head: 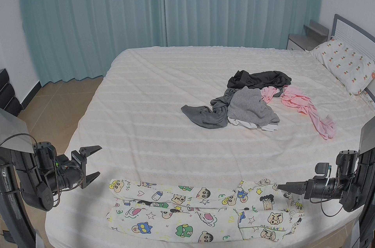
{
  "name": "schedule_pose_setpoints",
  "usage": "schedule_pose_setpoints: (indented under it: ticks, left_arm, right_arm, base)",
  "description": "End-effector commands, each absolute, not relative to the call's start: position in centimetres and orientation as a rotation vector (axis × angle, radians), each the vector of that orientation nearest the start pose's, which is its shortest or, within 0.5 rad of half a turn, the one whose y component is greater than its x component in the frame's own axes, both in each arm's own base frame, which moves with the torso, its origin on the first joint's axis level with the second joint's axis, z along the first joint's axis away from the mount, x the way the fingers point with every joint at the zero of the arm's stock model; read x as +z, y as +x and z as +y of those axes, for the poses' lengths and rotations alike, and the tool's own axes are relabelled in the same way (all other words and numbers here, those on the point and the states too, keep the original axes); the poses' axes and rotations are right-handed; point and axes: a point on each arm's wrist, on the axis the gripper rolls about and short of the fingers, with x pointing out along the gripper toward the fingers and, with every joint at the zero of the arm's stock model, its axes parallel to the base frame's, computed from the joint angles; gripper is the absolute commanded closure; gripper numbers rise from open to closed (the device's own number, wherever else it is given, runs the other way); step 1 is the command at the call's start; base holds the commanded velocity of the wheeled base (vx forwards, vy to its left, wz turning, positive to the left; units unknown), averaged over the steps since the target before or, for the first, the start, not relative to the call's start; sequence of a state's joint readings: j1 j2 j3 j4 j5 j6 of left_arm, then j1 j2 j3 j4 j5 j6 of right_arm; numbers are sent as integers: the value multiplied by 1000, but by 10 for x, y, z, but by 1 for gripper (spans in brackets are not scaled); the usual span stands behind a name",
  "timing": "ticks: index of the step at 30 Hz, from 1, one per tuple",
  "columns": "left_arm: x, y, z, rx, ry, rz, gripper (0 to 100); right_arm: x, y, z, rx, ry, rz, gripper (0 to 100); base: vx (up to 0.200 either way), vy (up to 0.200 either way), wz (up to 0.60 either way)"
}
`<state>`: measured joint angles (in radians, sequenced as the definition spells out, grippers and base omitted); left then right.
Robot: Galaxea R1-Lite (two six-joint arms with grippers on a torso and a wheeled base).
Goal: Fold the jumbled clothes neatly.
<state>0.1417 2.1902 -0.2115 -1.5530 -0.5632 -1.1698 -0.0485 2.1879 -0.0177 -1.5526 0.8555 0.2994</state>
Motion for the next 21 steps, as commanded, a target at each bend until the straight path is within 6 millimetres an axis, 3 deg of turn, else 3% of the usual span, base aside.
schedule_pose_setpoints:
  ticks: [1,5,7,10,21]
  left_arm:
    - [18,259,27,-145,-1257,588,0]
    - [15,254,25,-140,-1242,605,0]
    - [15,253,25,-142,-1225,607,0]
    - [14,252,25,-142,-1219,610,0]
    - [14,251,25,-141,-1217,613,0]
  right_arm:
    - [-3,222,25,734,617,754,0]
    - [-18,234,41,711,621,802,0]
    - [-35,240,51,613,578,829,0]
    - [-49,236,55,544,548,875,0]
    - [-53,226,47,468,545,917,0]
  base:
    - [0,0,0]
    - [0,0,0]
    - [0,0,0]
    - [0,0,0]
    - [0,0,0]
